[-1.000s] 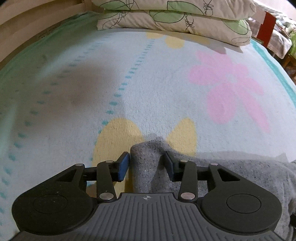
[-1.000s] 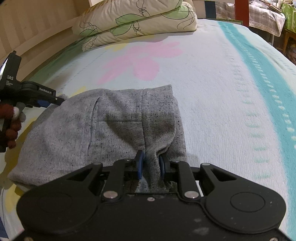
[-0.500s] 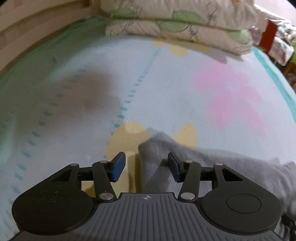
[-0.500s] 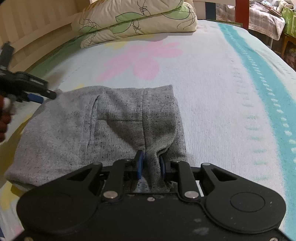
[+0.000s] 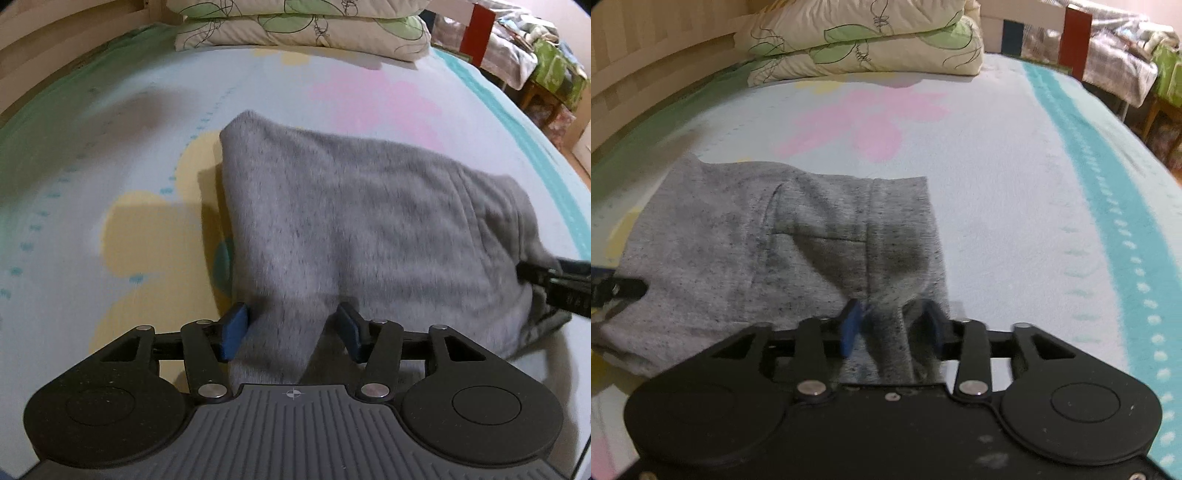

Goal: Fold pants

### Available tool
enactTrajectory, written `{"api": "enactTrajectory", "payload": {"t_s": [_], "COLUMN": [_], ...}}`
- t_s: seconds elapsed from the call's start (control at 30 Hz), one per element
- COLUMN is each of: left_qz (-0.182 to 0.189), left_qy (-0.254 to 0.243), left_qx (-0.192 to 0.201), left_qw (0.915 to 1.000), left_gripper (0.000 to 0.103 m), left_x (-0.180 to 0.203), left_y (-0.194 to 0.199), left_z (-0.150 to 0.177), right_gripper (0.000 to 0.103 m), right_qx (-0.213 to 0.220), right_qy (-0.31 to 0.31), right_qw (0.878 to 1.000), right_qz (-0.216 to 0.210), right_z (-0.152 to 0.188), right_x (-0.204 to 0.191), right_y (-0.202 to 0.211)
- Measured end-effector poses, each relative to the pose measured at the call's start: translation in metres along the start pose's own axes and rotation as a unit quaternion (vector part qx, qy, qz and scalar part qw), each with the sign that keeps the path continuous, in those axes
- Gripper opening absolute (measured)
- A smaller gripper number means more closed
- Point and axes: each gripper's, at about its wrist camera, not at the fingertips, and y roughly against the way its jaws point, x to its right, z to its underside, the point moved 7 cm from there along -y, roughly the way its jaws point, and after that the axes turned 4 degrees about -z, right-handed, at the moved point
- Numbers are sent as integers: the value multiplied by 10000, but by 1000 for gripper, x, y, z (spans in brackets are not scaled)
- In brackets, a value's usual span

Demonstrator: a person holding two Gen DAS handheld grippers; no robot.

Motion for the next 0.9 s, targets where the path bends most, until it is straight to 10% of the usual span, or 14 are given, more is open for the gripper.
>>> {"api": "enactTrajectory", "payload": {"t_s": [0.03, 0.1, 0.27, 0.9], "left_qz": [-1, -3, 47, -475], "left_qy": [1, 41, 358, -433], "left_qx": [1, -6, -93, 156], "left_qw": [10000, 10000, 9993, 9978], "left_gripper": [54, 57, 59, 59], "left_x": [-1, -4, -10, 8], "left_y": [0, 2, 3, 28], "left_z": [2, 6, 17, 27], "right_gripper": [81, 92, 95, 95], "right_qx": [3, -62, -22, 750], "right_qy": [4, -159, -1212, -416], "right_qw": [9999, 9996, 9922, 9963], "right_qz": [142, 236, -299, 19], "right_z": [1, 7, 27, 9], "right_x": [2, 10, 29, -9], "right_y": [1, 4, 14, 66]}}
